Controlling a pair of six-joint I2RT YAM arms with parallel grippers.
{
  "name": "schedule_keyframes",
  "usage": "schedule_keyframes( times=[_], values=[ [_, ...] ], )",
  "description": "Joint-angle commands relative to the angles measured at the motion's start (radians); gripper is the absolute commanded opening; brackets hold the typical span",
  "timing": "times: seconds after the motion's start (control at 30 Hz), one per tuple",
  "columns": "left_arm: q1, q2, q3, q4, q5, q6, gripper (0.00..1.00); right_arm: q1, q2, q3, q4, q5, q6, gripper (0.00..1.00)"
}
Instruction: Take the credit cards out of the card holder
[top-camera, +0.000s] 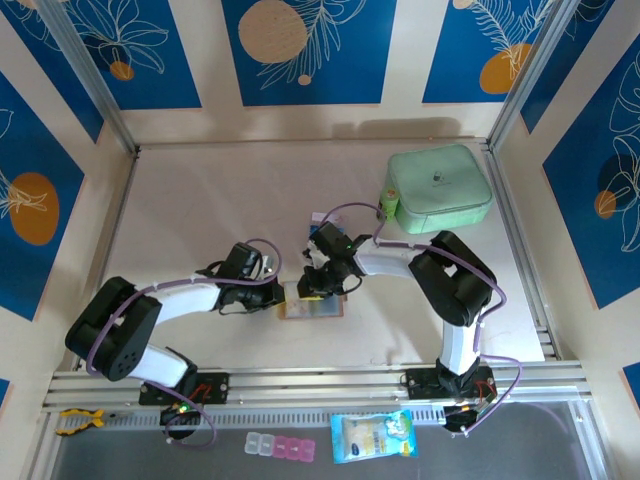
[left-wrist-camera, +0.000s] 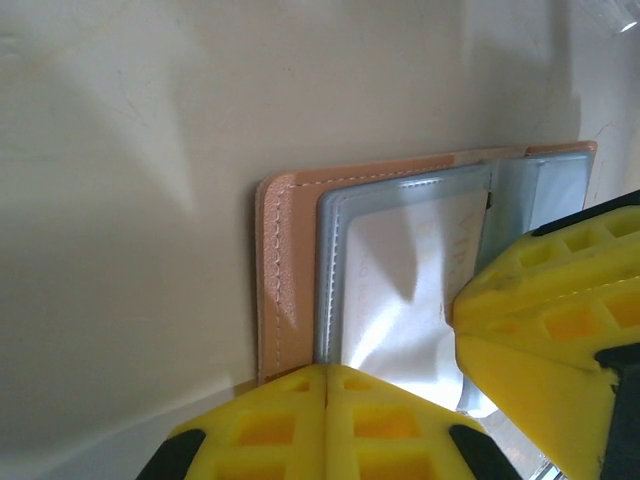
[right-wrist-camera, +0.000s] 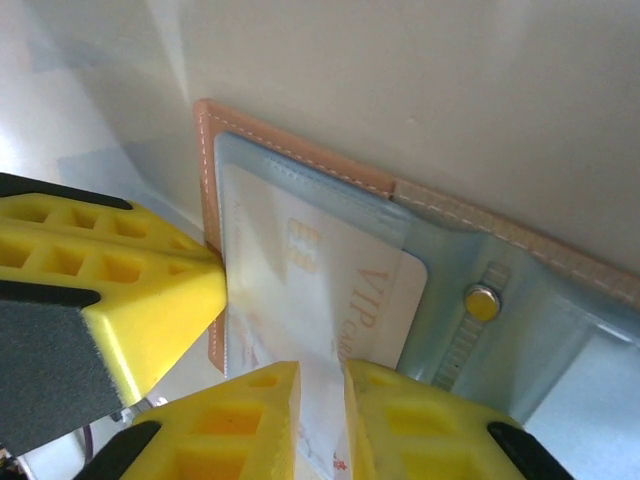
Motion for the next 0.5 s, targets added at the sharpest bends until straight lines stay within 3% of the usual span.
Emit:
schedule_keyframes(
  times=[0.0, 0.47],
  values=[
    [0.013, -0.005, -0.030, -0.052, -0.021, 0.010, 0.00, 0.009, -0.020, -0.010, -0.072, 0.075, -0.012, 0.20],
    [0.017, -0.003, -0.051, -0.057, -0.023, 0.011, 0.00, 0.012, -0.047, -0.012, -0.107, 0.114, -0.047, 0.20]
  ],
)
